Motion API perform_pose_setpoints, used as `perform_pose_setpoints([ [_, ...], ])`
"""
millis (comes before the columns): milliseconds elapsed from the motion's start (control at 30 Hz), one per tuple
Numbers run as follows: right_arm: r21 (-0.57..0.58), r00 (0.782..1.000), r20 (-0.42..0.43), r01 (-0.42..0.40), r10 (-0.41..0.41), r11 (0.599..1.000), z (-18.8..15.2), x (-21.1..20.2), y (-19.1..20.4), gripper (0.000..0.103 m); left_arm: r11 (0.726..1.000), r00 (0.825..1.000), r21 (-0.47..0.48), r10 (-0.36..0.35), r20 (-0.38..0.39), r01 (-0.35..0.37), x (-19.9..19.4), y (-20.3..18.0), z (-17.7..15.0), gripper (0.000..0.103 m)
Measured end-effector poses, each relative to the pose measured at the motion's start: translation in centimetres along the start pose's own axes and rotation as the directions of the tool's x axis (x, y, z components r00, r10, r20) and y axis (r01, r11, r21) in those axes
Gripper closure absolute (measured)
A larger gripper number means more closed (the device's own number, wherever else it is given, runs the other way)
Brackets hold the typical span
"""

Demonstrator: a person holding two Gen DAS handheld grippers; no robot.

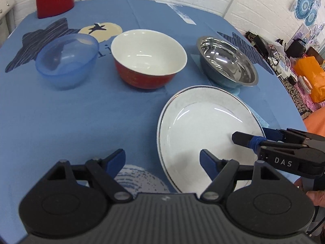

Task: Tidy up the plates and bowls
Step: 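Close both tools on the rim of the deep white plate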

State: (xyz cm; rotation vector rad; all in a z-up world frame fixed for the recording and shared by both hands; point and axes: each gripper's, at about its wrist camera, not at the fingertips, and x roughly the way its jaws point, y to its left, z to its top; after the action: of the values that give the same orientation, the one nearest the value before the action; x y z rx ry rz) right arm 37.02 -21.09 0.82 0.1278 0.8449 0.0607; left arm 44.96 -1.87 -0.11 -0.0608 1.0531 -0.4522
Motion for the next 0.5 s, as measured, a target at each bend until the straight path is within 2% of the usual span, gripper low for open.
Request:
perform_pose_setpoints([
  [133, -0.052, 1.000, 0.025, -0.004, 0.005, 0.999, -0.4, 0.2, 0.8, 0.057, 1.000, 1.000, 0.022, 0.016, -0.008, -0.016, 0.9, -0.4, 0.1, 0.026],
  [300, -0.059, 0.997, 0.077, 0.000, 0.005, 0.998, -1.1, 0.3, 1.0, 0.055, 0.996, 0.998, 0.071, 0.062, 0.008, -0.062, 1.3, -1.3, -0.2, 0.025],
  [500, -0.069, 0.999, 0.036, -0.001, 0.003, 0.998, -0.8, 0.3, 1.5, 0.052, 0.993, 0.996, 0.080, 0.085, 0.022, -0.086, 1.4, -1.7, -0.5, 0.025],
])
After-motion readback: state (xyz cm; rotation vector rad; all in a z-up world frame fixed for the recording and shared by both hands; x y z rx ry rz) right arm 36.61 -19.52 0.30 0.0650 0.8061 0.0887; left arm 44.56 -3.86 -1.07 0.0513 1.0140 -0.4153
